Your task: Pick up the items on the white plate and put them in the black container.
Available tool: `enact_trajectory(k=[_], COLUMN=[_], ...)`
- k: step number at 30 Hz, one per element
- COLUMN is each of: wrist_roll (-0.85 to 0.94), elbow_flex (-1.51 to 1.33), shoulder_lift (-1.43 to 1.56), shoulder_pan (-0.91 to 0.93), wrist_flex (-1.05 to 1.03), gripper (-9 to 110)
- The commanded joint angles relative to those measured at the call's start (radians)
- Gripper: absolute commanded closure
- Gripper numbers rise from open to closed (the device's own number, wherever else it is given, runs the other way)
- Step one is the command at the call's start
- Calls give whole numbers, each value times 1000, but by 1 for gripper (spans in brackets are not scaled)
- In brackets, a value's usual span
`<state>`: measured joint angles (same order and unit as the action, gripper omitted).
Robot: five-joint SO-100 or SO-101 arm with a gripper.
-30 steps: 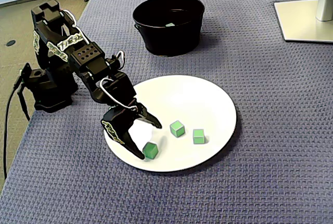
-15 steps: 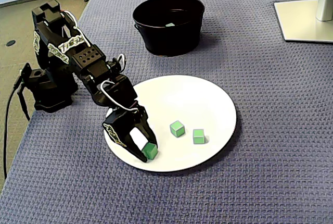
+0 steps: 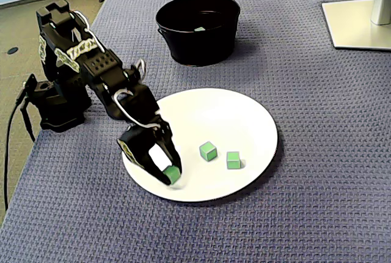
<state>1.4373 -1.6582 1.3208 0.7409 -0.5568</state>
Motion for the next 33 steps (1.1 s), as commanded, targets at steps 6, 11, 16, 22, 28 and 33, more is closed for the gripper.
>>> enact_trajectory(k=[6, 11, 16, 22, 28, 33], wrist_roll=[-644, -877, -1091, -1229, -1281, -1305], elbow_flex=[632, 879, 1108, 1637, 1655, 1551], shoulder_lift=[520, 568, 365, -173, -529, -655], shoulder_pan=[-161, -571, -989, -1281, -1408, -1428], wrist_flex=[-716, -893, -943, -1055, -1083, -1062], gripper=[101, 102, 102, 102, 102, 96])
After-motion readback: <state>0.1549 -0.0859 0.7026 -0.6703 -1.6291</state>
